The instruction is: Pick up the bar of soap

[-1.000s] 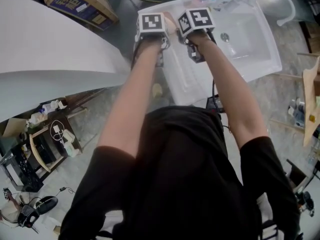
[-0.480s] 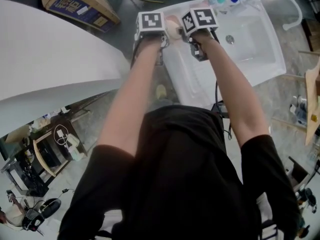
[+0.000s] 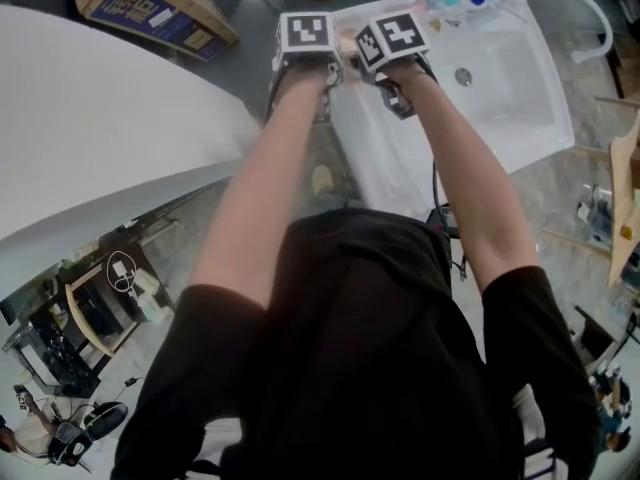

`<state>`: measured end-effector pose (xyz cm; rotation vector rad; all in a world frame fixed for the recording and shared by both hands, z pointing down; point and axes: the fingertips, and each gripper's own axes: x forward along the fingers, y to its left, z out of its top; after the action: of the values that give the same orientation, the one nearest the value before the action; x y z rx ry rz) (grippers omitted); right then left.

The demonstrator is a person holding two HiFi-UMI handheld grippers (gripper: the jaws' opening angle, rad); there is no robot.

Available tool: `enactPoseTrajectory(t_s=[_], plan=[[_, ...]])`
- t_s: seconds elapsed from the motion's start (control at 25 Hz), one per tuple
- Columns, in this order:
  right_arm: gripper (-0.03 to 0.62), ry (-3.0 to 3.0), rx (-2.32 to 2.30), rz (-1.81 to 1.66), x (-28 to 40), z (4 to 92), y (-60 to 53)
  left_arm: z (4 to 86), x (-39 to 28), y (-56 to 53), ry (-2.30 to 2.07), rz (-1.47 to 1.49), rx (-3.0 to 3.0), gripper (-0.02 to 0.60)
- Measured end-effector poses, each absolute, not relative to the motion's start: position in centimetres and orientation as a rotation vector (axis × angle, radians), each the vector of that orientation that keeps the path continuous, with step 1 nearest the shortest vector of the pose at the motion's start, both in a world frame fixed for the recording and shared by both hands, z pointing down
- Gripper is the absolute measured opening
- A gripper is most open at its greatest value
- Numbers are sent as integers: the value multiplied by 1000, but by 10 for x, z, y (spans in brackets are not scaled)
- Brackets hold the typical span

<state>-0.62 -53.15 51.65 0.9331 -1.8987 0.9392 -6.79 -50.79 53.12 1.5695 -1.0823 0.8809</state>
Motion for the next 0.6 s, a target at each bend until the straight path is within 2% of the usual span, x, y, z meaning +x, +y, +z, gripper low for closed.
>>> enactPoseTrajectory(t_s=[0.24,0.6], plan=[[243,-1903,887,896,-11,518,-531,530,-75,-513,-1100,892,1566,-2],[236,-1883,889,758,-10,520,-533,531,-75,-516,-1102,876,1573,-2]])
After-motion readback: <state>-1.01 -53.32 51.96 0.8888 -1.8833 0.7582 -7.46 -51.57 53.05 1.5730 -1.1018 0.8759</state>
